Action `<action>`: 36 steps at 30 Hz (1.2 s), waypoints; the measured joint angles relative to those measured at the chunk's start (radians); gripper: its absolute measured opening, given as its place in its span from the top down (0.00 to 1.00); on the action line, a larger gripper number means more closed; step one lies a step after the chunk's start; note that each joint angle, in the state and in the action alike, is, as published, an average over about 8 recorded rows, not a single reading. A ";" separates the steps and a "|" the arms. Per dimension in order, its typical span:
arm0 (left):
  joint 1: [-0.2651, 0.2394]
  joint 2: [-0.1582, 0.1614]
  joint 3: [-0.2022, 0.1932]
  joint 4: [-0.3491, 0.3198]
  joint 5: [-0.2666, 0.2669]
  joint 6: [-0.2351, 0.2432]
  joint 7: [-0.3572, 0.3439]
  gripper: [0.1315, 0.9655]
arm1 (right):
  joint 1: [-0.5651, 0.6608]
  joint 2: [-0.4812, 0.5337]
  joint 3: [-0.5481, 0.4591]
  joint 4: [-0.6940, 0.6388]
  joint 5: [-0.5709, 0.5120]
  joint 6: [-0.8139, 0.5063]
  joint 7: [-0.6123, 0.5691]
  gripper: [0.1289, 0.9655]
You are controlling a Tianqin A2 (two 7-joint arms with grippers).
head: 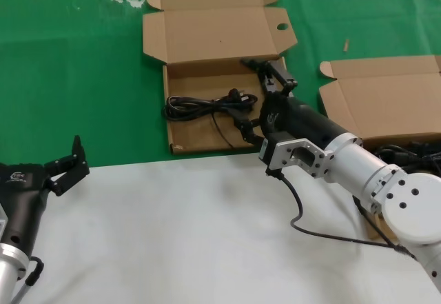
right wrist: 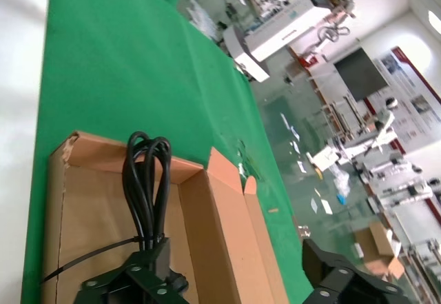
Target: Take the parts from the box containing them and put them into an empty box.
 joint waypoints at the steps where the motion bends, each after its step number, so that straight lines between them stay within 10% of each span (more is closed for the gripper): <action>1: 0.000 0.000 0.000 0.000 0.000 0.000 0.000 0.00 | -0.005 -0.001 0.004 0.003 0.004 0.003 0.007 0.45; 23: 0.000 0.000 0.000 0.000 0.000 0.000 0.000 0.00 | -0.143 -0.023 0.121 0.079 0.106 0.084 0.198 0.06; 36: 0.000 0.000 0.000 0.000 0.000 0.000 0.000 0.00 | -0.227 -0.036 0.193 0.125 0.169 0.133 0.314 0.00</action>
